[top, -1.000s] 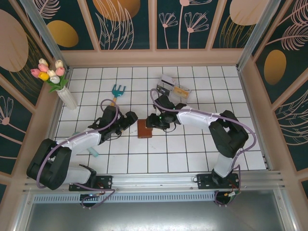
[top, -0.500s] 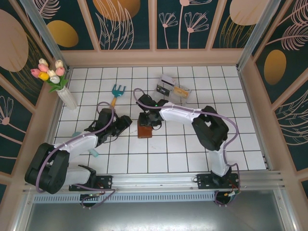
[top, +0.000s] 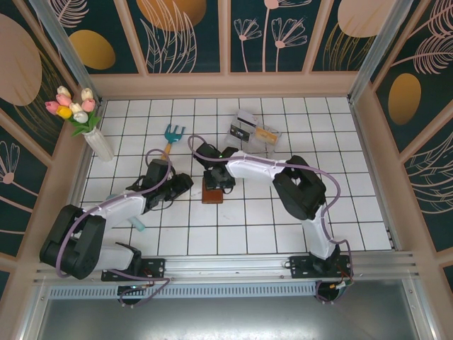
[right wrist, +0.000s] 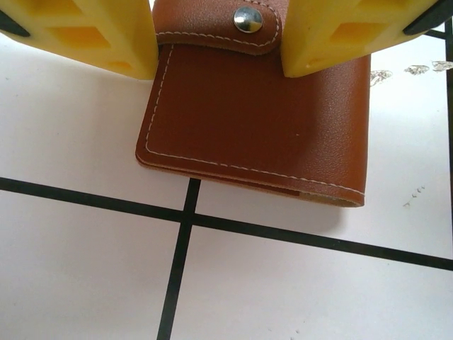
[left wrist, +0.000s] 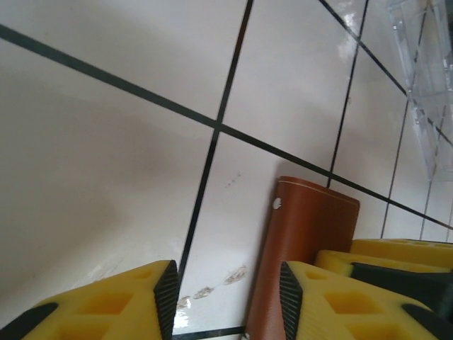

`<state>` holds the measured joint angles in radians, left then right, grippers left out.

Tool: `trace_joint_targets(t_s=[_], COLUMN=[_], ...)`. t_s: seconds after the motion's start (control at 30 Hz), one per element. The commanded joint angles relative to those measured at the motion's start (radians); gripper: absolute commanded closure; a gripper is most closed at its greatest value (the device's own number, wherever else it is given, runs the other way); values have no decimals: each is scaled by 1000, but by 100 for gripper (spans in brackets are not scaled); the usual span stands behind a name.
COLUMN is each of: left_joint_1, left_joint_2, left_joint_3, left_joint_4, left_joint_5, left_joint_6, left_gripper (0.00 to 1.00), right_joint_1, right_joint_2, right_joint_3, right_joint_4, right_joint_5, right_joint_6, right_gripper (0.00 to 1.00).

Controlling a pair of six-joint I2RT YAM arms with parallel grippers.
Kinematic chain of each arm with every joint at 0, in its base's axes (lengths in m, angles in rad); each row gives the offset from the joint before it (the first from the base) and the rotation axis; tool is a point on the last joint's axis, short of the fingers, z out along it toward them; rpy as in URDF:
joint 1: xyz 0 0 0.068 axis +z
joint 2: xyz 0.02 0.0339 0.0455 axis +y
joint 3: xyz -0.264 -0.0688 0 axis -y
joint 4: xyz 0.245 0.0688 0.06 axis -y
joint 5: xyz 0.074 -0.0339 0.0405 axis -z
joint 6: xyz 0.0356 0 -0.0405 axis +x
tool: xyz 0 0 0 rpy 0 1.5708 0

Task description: Take the credit cards out of the card holder

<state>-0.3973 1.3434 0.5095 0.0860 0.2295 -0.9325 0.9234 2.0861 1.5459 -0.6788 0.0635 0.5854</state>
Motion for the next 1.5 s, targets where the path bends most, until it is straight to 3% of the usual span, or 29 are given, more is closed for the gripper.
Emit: trace_joint_targets(t_s=[0.0, 0.17, 0.53, 0.77, 1.17, 1.47], left_joint_1=[6, -8, -134, -136, -136, -136], left_joint_2=[13, 23, 125, 177, 240, 265], left_joint_3=[26, 15, 7, -17, -63, -19], left_joint_4=[-3, 40, 124, 134, -22, -9], left_joint_5=[47, 158, 179, 147, 3, 33], left_joint_6=[36, 16, -26, -56, -62, -36], left_gripper=[61, 72, 97, 99, 100, 99], right_joint_1=[12, 12, 14, 15, -31, -64], right_joint_2=[24, 21, -2, -11, -163, -260], right_joint_3=[7, 4, -29, -49, -188, -289], right_joint_4=[-64, -69, -35, -20, 49, 69], right_joint_5=[16, 39, 31, 30, 84, 118], right_joint_6=[-13, 0, 25, 34, 21, 103], right_gripper=[49, 50, 55, 56, 59, 60])
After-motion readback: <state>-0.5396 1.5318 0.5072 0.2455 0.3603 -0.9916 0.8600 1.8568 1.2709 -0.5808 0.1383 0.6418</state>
